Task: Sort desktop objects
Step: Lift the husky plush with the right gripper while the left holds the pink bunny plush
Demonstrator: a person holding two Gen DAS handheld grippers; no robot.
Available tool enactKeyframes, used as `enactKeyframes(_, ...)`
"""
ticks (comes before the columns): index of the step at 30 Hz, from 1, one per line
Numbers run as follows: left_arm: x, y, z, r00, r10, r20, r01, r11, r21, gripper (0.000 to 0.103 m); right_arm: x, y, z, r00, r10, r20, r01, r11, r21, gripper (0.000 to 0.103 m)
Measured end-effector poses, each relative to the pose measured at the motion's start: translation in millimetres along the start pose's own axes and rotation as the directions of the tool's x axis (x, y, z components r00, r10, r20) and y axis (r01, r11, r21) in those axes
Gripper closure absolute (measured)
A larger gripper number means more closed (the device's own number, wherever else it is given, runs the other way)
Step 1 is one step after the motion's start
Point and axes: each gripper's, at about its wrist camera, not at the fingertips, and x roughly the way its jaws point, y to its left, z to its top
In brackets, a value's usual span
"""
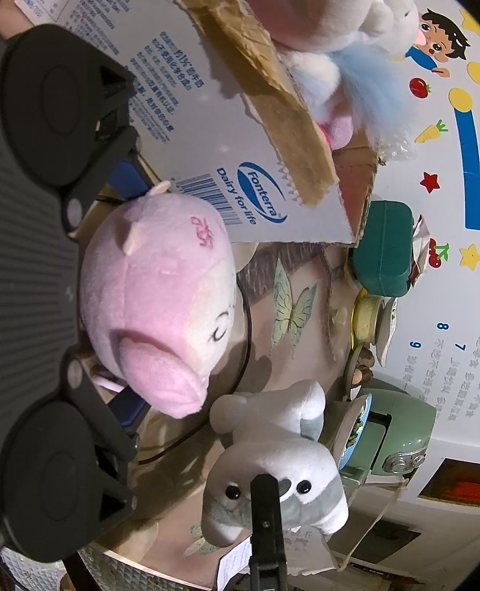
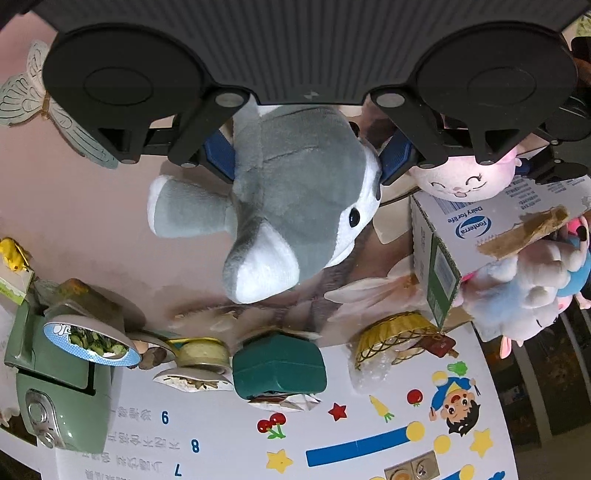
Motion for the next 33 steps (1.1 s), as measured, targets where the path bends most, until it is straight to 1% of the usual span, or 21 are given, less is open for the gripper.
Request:
enactKeyframes(4, -0.1, -0.3, -0.2, 1.0, 0.002, 0.003, -0.002, 1.0, 0.002, 0.0, -1.0, 2.4, 4.4, 0.999, 0.028, -0.019, -0.027, 0.999, 0.022, 0.002)
enactKeyframes(6, -0.1, -0.1, 0.0, 1.0, 0.003, 0.005, -0.003, 1.0, 0.005, 0.0, 4.5, 7.1, 6.5, 0.999, 0.02, -0.036, -0.02, 1.0, 0.001, 0.003)
enactKeyframes(7, 0.1, 0.3, 0.1, 1.0, 0.002, 0.006, -0.002, 1.0, 0.006, 0.0, 7.3, 9.4, 7.6, 0.999, 0.016, -0.044, -0.016, 1.0, -0.009, 0.0)
enactKeyframes(11, 0.4, 2.9, -0.4, 1.0, -0.008, 0.008, 0.008, 1.0, 0.0, 0.0, 18.6, 18.5, 11.3, 0.997, -0.002, -0.074, -0.001, 0.999, -0.05, 0.0)
enactKeyframes(14, 0.0, 5.5, -1.6, 1.0, -0.019, 0.008, 0.02, 1.0, -0.004, 0.0, 32.6, 20.6, 3.4, 0.998, -0.028, -0.063, 0.025, 0.999, -0.047, 0.0)
enactKeyframes(16, 0.2, 6.9, -1.8, 1.0, -0.024, 0.007, 0.024, 1.0, -0.007, 0.0, 37.0, 24.7, -1.0, 0.997, -0.069, -0.035, 0.066, 0.995, -0.081, 0.0)
enactKeyframes(18, 0.4, 7.5, -1.6, 1.0, -0.027, 0.006, 0.027, 1.0, -0.009, 0.0, 40.5, 28.1, -3.2, 0.995, -0.093, -0.031, 0.089, 0.991, -0.104, 0.0)
enactKeyframes(20, 0.8, 6.9, -0.8, 1.0, -0.026, 0.004, 0.026, 1.0, -0.005, 0.0, 43.7, 31.2, -2.8, 0.992, -0.116, -0.038, 0.111, 0.986, -0.121, 0.0)
enactKeyframes(22, 1.4, 4.8, -0.5, 1.0, -0.024, 0.004, 0.024, 1.0, 0.016, 0.0, 46.8, 32.7, 0.8, 0.988, -0.138, -0.063, 0.13, 0.984, -0.118, 0.0)
enactKeyframes(26, 1.5, 4.2, -0.9, 0.999, -0.033, -0.001, 0.033, 0.998, 0.045, 0.0, 49.9, 31.8, 14.2, 0.977, -0.16, -0.144, 0.154, 0.987, -0.051, 0.0)
enactKeyframes(28, 1.6, 4.1, -1.1, 0.999, -0.039, -0.003, 0.039, 0.998, 0.059, 0.0, 51.9, 25.3, 21.5, 0.972, -0.146, -0.184, 0.149, 0.989, 0.002, 0.0)
enactKeyframes(29, 1.6, 4.1, -1.2, 0.999, -0.041, -0.005, 0.041, 0.997, 0.066, 0.0, 52.8, 21.4, 25.1, 0.97, -0.136, -0.203, 0.146, 0.989, 0.033, 0.0)
enactKeyframes(31, 1.3, 6.0, -1.8, 0.999, -0.051, -0.012, 0.052, 0.996, 0.071, 0.0, 53.6, 6.9, 31.5, 0.969, -0.095, -0.228, 0.128, 0.983, 0.133, 0.0)
enactKeyframes(33, 0.8, 8.8, -2.7, 0.998, -0.063, -0.023, 0.064, 0.996, 0.068, 0.0, 52.6, -8.2, 36.8, 0.97, -0.046, -0.24, 0.105, 0.966, 0.238, 0.0)
